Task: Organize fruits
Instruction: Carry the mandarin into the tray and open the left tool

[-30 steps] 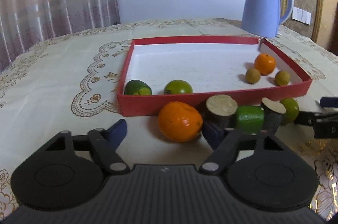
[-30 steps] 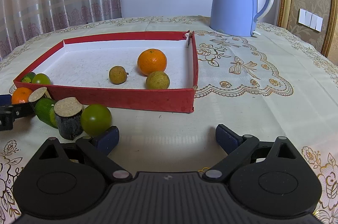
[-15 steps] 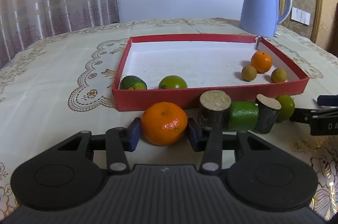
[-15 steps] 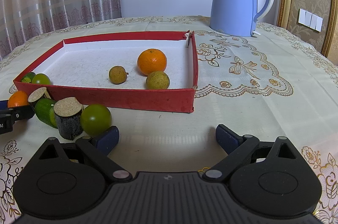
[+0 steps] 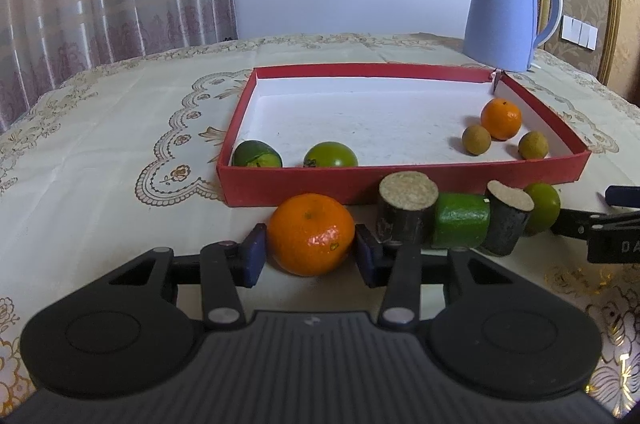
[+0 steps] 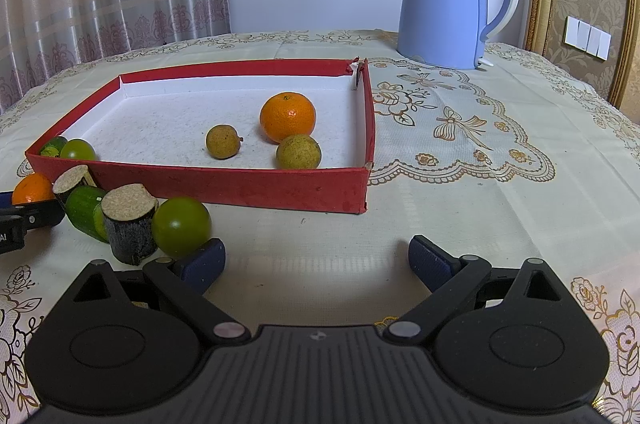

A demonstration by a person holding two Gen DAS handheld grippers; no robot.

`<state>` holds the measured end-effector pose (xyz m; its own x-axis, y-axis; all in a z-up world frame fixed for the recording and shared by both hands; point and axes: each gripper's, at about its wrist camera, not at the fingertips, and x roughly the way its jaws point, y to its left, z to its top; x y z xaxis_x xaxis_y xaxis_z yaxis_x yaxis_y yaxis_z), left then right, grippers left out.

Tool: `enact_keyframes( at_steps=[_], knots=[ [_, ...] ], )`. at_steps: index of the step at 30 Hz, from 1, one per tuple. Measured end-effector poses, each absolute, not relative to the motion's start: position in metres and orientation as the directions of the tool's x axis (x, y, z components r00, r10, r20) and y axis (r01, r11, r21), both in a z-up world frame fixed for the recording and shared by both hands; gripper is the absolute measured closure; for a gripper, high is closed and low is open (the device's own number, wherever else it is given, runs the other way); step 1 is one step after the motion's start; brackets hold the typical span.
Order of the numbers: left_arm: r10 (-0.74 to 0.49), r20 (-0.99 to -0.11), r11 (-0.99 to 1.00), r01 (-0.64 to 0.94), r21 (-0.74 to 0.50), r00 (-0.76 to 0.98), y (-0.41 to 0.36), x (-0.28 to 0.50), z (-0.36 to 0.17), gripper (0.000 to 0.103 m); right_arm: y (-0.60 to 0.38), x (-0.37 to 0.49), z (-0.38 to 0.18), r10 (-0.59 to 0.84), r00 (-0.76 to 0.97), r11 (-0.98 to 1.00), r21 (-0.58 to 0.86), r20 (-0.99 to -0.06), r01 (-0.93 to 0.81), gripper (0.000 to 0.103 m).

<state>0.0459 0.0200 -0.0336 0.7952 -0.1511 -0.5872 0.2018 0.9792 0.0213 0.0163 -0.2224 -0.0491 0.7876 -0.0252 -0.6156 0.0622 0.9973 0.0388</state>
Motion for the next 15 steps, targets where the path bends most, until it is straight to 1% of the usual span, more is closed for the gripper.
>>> enact_keyframes(
  at_steps=[3, 9, 15],
  knots=[
    [-0.176, -0.574, 0.976, 0.219, 0.006, 0.799, 0.022, 0.042, -0.026, 0.061, -0.222, 0.016, -0.049, -0.025, 0.788, 0.997, 0.039, -0.616, 0.062, 0.004],
    [-0.197, -0.526, 0.97, 0.243, 0.02, 0.828, 0.019, 0.04, -0.005, 0.061, -0.223, 0.016, -0.049, -0.025, 0.788, 0.997, 0.039, -0.616, 0.062, 0.004],
    [-0.182, -0.501, 0.974, 0.226, 0.027, 0.846, 0.016, 0.062, 0.008, 0.061, -0.222, 0.017, -0.049, -0.025, 0.788, 0.997, 0.039, -0.616, 0.062, 0.004]
  ],
)
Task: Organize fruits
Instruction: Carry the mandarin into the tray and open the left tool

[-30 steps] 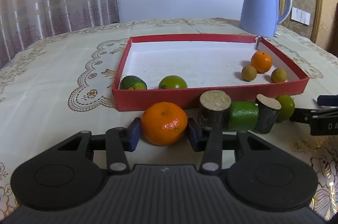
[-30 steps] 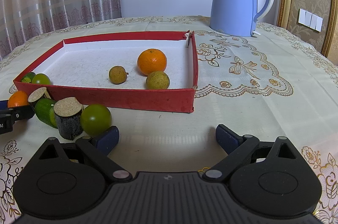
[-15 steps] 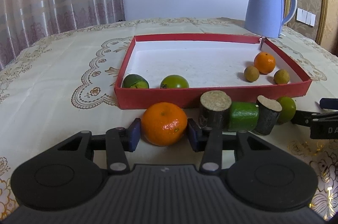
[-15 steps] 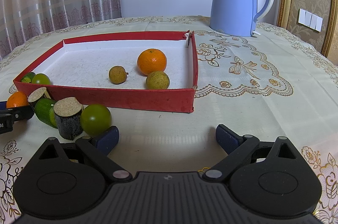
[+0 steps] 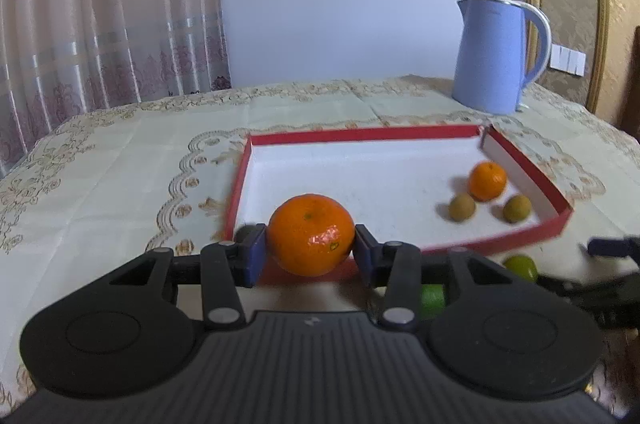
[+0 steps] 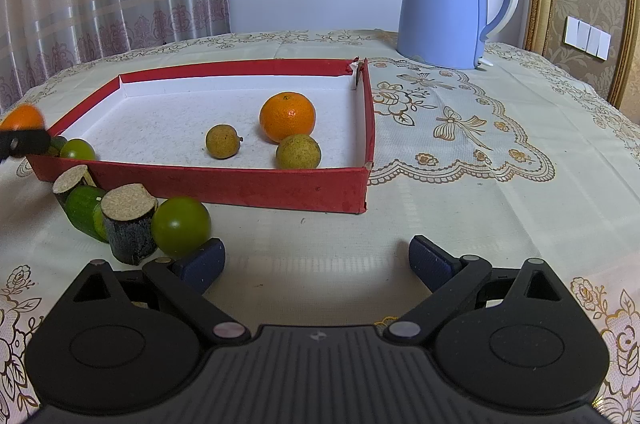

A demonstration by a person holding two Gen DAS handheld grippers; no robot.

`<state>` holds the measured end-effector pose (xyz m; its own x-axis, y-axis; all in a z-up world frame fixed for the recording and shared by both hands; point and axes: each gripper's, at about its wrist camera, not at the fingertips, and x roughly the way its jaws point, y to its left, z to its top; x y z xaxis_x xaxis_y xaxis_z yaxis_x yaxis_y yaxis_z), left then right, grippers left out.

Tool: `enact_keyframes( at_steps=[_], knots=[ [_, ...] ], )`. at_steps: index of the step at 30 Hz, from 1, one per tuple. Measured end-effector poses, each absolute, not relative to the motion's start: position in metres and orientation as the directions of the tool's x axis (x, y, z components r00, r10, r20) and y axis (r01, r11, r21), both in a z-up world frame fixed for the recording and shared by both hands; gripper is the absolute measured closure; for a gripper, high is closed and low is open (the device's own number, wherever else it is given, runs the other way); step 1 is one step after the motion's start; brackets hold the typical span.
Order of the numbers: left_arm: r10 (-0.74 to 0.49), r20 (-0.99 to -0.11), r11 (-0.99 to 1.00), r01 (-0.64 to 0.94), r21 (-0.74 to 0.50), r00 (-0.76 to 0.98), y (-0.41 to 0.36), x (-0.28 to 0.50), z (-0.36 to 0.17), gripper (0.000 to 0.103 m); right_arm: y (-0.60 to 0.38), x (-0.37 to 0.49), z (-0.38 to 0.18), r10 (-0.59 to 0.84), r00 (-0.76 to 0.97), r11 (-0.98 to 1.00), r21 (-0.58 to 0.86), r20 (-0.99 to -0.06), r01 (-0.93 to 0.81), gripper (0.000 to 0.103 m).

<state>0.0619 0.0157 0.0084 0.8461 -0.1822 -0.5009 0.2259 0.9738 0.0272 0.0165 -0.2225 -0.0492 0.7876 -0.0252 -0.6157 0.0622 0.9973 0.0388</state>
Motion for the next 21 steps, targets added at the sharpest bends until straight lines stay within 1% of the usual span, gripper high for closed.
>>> enact_keyframes(
  at_steps=[5, 11, 16, 19, 21],
  knots=[
    [-0.155, -0.5, 0.98, 0.196, 0.03, 0.852, 0.014, 0.096, 0.012, 0.061, -0.223, 0.017, -0.049, -0.025, 0.787, 0.997, 0.039, -0.616, 0.062, 0.004],
    [-0.149, -0.574, 0.982, 0.187, 0.008, 0.805, 0.01, 0.15, 0.001, 0.061, -0.223, 0.017, -0.049, -0.025, 0.787, 0.997, 0.039, -0.616, 0.062, 0.004],
    [-0.127, -0.632, 0.985, 0.17, 0.007, 0.765, 0.006, 0.176, -0.018, 0.061, -0.223, 0.016, -0.049, -0.025, 0.787, 0.997, 0.039, -0.616, 0.062, 0.004],
    [-0.115, -0.646, 0.985, 0.172, 0.025, 0.754, 0.003, 0.182, -0.024, 0.06, -0.223, 0.016, -0.049, -0.025, 0.787, 0.997, 0.038, -0.616, 0.062, 0.003],
    [-0.101, -0.634, 0.983, 0.174, 0.054, 0.767, 0.0, 0.181, -0.026, 0.058, -0.223, 0.016, -0.049, -0.025, 0.787, 0.997, 0.038, -0.616, 0.062, 0.003]
  ],
)
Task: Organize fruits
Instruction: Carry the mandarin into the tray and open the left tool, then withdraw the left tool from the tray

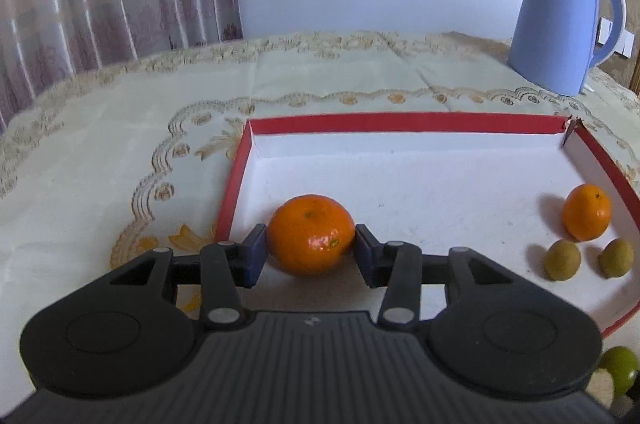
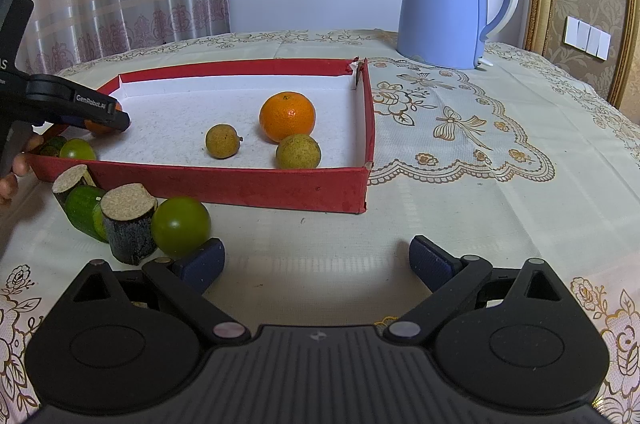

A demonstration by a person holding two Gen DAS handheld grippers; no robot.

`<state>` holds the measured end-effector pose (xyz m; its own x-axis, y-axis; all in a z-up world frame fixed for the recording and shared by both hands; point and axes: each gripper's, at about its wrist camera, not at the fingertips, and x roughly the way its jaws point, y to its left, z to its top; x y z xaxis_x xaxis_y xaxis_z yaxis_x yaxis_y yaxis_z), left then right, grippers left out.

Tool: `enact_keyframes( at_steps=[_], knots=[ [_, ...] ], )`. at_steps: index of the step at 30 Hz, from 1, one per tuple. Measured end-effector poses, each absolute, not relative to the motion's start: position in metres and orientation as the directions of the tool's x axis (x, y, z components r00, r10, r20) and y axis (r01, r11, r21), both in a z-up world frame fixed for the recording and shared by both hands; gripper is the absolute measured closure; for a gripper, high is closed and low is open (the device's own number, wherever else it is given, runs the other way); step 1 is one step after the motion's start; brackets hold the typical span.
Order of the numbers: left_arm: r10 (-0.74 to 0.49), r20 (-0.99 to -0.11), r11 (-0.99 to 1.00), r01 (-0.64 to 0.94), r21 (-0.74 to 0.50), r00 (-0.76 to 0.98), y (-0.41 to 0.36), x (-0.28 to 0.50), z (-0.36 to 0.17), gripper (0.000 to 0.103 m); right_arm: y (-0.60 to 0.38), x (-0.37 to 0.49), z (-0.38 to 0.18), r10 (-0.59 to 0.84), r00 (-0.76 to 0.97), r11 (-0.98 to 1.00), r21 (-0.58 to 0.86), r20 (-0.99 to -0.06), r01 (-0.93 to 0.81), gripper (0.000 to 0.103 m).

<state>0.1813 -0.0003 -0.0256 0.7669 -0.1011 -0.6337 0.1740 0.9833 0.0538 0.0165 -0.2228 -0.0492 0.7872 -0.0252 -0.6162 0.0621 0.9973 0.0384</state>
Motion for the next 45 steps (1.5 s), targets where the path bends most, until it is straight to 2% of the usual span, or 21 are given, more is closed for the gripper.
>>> enact_keyframes(
  at_steps=[2, 3, 4, 10, 15, 17, 19, 26, 36, 45],
  knots=[
    [-0.086, -0.621, 0.982, 0.17, 0.078, 0.779, -0.003, 0.18, -0.025, 0.042, -0.223, 0.017, -0.049, -0.025, 0.787, 0.997, 0.039, -0.616, 0.062, 0.003],
    [-0.099, -0.618, 0.98, 0.184, 0.075, 0.78, -0.003, 0.177, -0.025, 0.039, -0.223, 0.017, -0.049, -0.025, 0.787, 0.997, 0.039, -0.616, 0.062, 0.003],
    [-0.101, -0.611, 0.98, 0.184, 0.075, 0.785, -0.004, 0.175, -0.023, 0.031, -0.223, 0.017, -0.049, -0.025, 0.787, 0.997, 0.039, -0.616, 0.062, 0.003],
    [-0.089, -0.543, 0.982, 0.164, 0.092, 0.835, -0.002, 0.152, -0.009, 0.01, -0.223, 0.017, -0.049, -0.025, 0.787, 0.997, 0.039, -0.616, 0.062, 0.003],
    [-0.045, -0.462, 0.99, 0.1, 0.096, 0.886, 0.012, 0.114, 0.002, 0.009, -0.223, 0.016, -0.049, -0.025, 0.787, 0.997, 0.039, -0.616, 0.062, 0.003],
    [-0.05, -0.442, 0.993, 0.093, 0.076, 0.895, 0.02, 0.095, 0.006, 0.004, -0.223, 0.017, -0.049, -0.025, 0.787, 0.997, 0.039, -0.616, 0.062, 0.002],
    [-0.065, -0.436, 0.994, 0.096, 0.049, 0.898, 0.027, 0.073, 0.006, 0.003, -0.223, 0.016, -0.049, -0.025, 0.787, 0.997, 0.039, -0.616, 0.062, 0.002],
    [-0.116, -0.505, 0.988, 0.151, 0.028, 0.855, 0.03, 0.021, -0.018, 0.0, -0.223, 0.017, -0.049, -0.025, 0.787, 0.997, 0.039, -0.616, 0.062, 0.002],
    [-0.089, -0.6, 0.992, 0.126, 0.02, 0.795, 0.028, 0.025, -0.043, 0.0, -0.224, 0.017, -0.049, -0.021, 0.788, 0.998, 0.039, -0.616, 0.058, 0.002],
    [-0.098, -0.606, 0.992, 0.126, 0.003, 0.789, 0.03, 0.027, -0.045, 0.0, -0.212, 0.008, -0.046, 0.083, 0.801, 0.997, 0.044, -0.593, -0.07, 0.003]
  ],
)
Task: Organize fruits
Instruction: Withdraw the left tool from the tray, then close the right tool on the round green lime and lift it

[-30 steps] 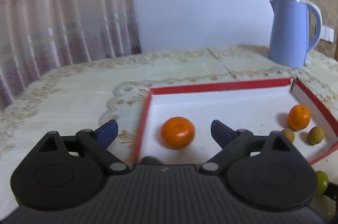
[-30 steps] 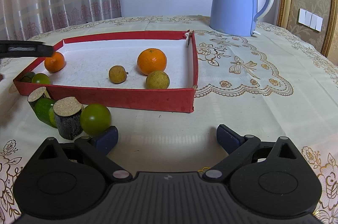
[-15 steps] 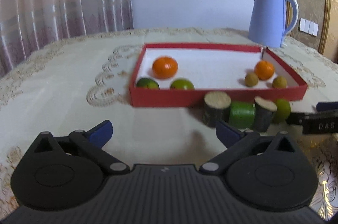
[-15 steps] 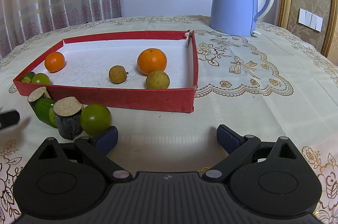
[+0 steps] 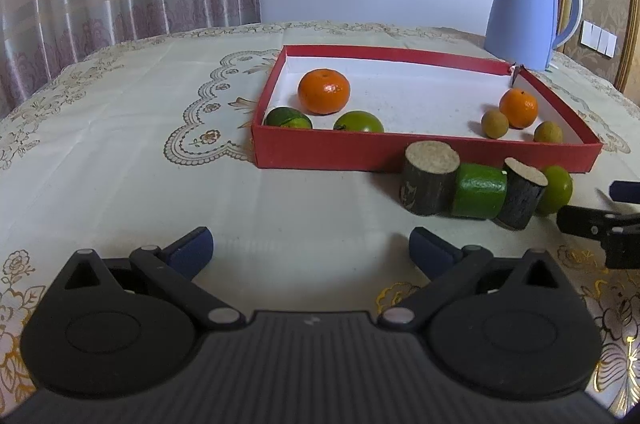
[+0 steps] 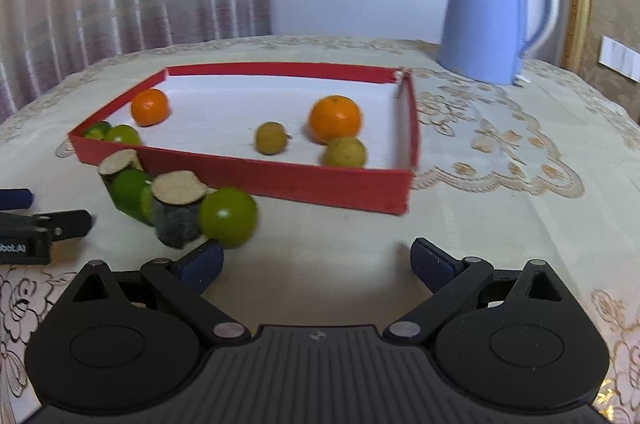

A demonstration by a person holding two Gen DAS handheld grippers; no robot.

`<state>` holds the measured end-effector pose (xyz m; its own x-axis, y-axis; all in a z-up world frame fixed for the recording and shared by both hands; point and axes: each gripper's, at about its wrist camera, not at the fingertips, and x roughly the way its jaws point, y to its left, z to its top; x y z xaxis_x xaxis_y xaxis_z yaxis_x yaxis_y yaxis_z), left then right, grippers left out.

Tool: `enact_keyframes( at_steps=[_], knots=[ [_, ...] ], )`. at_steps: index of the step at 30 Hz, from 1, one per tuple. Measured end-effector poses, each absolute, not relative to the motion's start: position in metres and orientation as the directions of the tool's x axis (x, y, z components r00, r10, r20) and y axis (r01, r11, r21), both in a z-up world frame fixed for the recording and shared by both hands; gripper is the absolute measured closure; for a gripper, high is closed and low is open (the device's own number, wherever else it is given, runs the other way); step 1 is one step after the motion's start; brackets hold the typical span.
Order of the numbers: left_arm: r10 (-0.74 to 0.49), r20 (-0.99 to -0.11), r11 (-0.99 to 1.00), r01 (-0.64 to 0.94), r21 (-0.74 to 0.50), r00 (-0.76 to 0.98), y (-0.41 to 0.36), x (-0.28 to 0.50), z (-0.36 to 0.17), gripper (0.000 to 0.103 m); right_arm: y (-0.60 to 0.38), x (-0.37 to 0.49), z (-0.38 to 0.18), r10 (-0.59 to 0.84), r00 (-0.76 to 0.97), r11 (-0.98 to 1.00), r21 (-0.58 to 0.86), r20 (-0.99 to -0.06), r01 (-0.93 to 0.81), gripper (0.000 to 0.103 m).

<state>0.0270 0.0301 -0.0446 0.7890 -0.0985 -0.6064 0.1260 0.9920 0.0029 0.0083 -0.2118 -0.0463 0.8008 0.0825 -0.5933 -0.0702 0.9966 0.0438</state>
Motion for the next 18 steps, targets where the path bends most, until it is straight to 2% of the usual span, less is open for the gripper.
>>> enact_keyframes(
  at_steps=[3, 5, 9, 14, 18],
  knots=[
    [-0.099, -0.606, 0.992, 0.126, 0.002, 0.789, 0.03, 0.027, -0.045, 0.0, -0.208, 0.013, -0.045, 0.079, 0.81, 0.996, 0.024, -0.581, -0.08, 0.005],
    [-0.099, -0.607, 0.992, 0.126, 0.002, 0.789, 0.03, 0.028, -0.044, 0.0, -0.204, 0.015, -0.044, 0.075, 0.817, 0.996, 0.005, -0.572, -0.088, 0.012],
    [-0.099, -0.606, 0.992, 0.125, 0.002, 0.789, 0.03, 0.028, -0.045, 0.0, -0.199, 0.02, -0.045, 0.118, 0.802, 0.99, 0.01, -0.585, -0.138, 0.034],
    [-0.099, -0.606, 0.992, 0.125, 0.002, 0.789, 0.03, 0.028, -0.045, 0.0, -0.193, 0.019, -0.044, 0.131, 0.807, 0.985, -0.014, -0.576, -0.17, 0.038],
    [-0.099, -0.606, 0.992, 0.125, 0.002, 0.789, 0.03, 0.028, -0.045, 0.0, -0.191, 0.018, -0.042, 0.16, 0.802, 0.979, -0.011, -0.575, -0.203, 0.049]
  ],
)
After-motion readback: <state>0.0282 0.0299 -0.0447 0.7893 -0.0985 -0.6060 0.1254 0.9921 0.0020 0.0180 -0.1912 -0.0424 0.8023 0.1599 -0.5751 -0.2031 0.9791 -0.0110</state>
